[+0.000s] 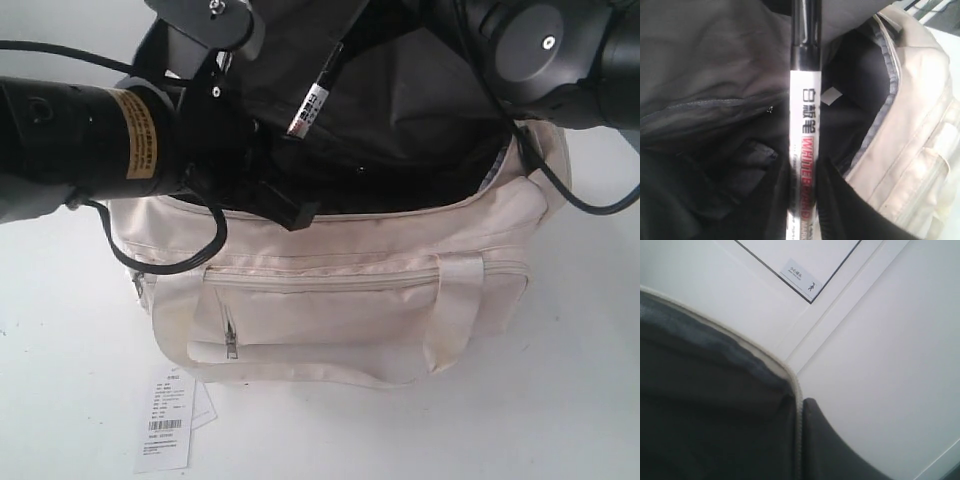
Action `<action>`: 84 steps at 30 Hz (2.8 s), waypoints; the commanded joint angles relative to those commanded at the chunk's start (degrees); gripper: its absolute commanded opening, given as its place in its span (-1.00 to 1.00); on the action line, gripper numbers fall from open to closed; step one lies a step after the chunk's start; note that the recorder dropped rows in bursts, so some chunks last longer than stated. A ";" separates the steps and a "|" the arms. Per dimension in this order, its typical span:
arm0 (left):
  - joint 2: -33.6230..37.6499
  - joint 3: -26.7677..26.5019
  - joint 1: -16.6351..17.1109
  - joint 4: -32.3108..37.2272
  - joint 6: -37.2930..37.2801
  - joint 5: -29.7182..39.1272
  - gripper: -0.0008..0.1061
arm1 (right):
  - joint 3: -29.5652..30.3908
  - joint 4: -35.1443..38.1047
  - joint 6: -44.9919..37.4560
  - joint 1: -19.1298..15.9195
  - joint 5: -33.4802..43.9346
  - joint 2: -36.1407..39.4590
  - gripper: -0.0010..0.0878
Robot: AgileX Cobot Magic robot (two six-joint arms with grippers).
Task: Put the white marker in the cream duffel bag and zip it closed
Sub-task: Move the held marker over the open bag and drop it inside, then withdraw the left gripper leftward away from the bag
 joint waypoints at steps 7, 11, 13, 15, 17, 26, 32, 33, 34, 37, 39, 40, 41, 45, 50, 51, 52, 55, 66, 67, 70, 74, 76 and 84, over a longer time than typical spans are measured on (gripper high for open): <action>0.10 0.00 4.72 -1.82 0.16 -5.33 -0.99 | 0.00 0.00 0.00 0.00 0.00 0.00 -0.98; 0.10 0.26 5.78 -2.10 -0.01 -4.47 -0.99 | 0.00 0.00 0.00 0.00 0.00 0.00 -0.98; 0.10 0.41 5.78 -2.13 -0.02 -3.51 -0.99 | 0.00 0.00 0.00 0.00 0.00 0.00 -0.98; 0.10 0.41 5.78 -2.13 -0.02 -3.61 -0.99 | 0.00 0.00 0.00 0.00 0.00 0.00 -0.98; 0.10 0.41 5.78 -2.13 -0.02 -4.76 -0.99 | 0.00 0.00 0.00 0.00 0.00 0.00 -0.98; 0.35 0.41 6.47 -2.13 0.38 -1.07 -0.99 | 0.00 0.00 0.00 0.00 0.00 0.00 -0.98; 2.66 0.41 7.83 -7.08 -0.82 -2.17 -0.99 | 0.00 0.00 0.00 0.00 0.00 0.00 -0.98; 3.13 0.41 7.83 -7.08 -0.82 -3.26 -0.99 | 0.00 0.00 0.00 0.00 0.00 0.00 -0.98; 3.50 0.41 7.83 -7.08 -0.82 -4.94 -0.99 | 0.00 0.00 0.00 0.00 0.00 0.00 -0.98; 4.70 0.41 7.83 -7.08 -0.82 -10.50 -0.99 | 0.00 0.00 0.00 0.00 0.00 0.00 -0.98; 5.35 0.41 7.83 -7.08 -0.70 -13.52 -0.99 | 0.00 0.00 0.00 0.00 0.00 0.00 -0.98; 5.81 0.41 7.83 -7.08 -0.44 -14.27 -0.99 | 0.00 0.00 0.00 0.00 0.00 0.00 -0.98; 6.21 0.41 7.83 -7.08 -0.44 -14.66 -0.99 | 0.00 0.00 0.00 0.00 0.00 0.00 -0.98; 8.20 0.41 7.83 -7.08 -0.44 -14.26 -0.99 | 0.00 0.00 0.00 0.00 0.00 0.00 -0.98; 9.21 0.41 7.83 -7.08 -0.44 -14.49 -0.65 | 0.00 0.00 0.00 0.00 0.00 0.00 -0.98; 9.21 0.41 7.83 -7.08 -0.44 -14.64 -0.50 | 0.00 0.00 0.00 0.00 0.00 0.00 -0.98; 9.21 0.41 7.83 -7.08 -0.44 -14.94 -0.34 | 0.00 0.00 0.00 0.00 0.00 0.00 -0.98; 9.21 0.41 7.83 -7.08 -0.44 -14.95 0.07 | 0.00 0.00 0.00 0.00 0.00 0.00 -0.98; 2.18 0.30 7.83 -7.08 1.38 1.96 -0.80 | 0.00 0.00 -0.23 0.00 0.00 0.00 -0.98; 1.11 0.30 7.83 -6.93 1.69 3.94 -0.98 | 0.00 0.00 -0.43 0.00 0.00 0.00 -0.98; -1.30 0.30 7.83 -6.93 1.69 7.25 -0.98 | 0.00 0.00 0.00 0.00 0.00 0.00 -0.98; -3.94 0.30 7.83 -6.93 2.75 15.67 -0.99 | 0.00 0.00 0.00 0.00 0.00 0.00 -0.98; -5.16 0.30 7.83 -7.32 3.29 20.09 -0.99 | 0.00 0.00 0.00 0.00 0.00 0.00 -0.98; -7.35 0.30 7.71 -22.47 25.36 36.64 -0.99 | 0.00 0.00 0.00 0.00 0.00 0.00 -0.98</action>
